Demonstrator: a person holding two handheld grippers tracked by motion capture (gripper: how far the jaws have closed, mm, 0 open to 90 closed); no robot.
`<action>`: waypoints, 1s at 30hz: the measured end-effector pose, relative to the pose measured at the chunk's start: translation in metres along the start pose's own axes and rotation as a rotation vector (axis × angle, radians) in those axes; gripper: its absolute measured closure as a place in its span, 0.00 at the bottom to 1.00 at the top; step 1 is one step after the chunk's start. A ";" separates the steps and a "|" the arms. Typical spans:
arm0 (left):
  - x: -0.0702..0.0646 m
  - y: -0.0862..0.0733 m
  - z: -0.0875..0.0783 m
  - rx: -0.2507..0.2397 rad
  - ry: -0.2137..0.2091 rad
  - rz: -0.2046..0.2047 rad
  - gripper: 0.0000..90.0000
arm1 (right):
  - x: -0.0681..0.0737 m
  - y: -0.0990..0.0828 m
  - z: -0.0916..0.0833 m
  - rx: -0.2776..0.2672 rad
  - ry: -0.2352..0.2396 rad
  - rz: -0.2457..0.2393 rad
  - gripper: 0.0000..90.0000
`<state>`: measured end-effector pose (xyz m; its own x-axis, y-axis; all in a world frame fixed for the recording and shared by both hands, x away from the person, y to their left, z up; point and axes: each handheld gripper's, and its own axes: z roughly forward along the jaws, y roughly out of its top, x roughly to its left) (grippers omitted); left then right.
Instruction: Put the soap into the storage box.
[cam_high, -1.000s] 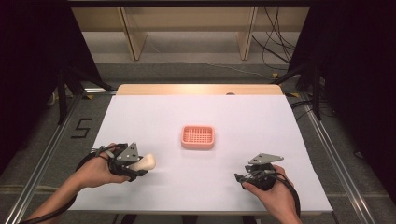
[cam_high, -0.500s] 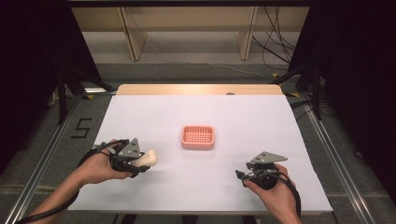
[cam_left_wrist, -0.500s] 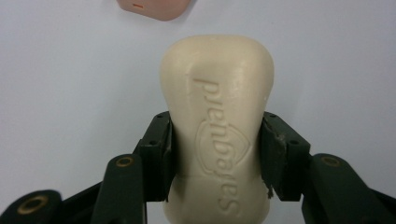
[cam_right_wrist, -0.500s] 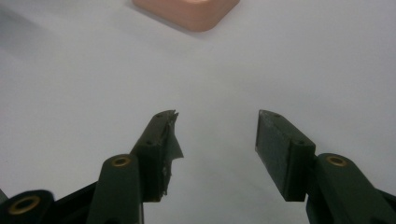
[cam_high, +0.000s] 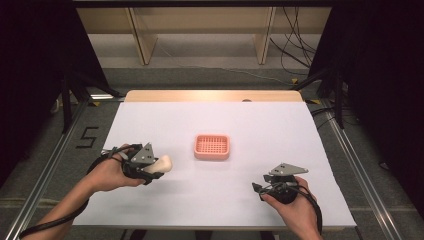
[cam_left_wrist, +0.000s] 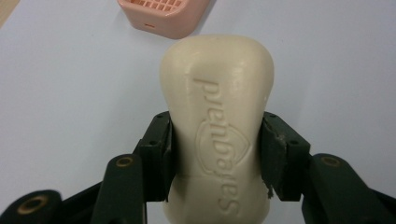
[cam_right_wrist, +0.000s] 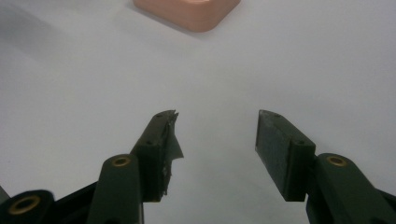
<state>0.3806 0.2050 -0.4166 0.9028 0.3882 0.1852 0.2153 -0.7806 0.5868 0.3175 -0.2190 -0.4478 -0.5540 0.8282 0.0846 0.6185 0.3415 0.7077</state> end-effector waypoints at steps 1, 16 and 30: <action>0.000 0.000 0.000 0.000 0.000 0.000 0.55 | 0.000 0.000 0.000 0.000 0.000 0.000 0.53; 0.008 0.015 0.008 0.006 0.003 0.024 0.55 | 0.000 -0.003 -0.006 -0.013 -0.015 0.007 0.54; 0.012 0.031 0.014 -0.003 0.000 0.052 0.55 | 0.001 -0.008 -0.012 -0.017 -0.028 0.008 0.54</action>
<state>0.4031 0.1787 -0.4069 0.9127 0.3474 0.2153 0.1671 -0.7980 0.5791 0.3053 -0.2265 -0.4452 -0.5334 0.8429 0.0708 0.6129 0.3274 0.7192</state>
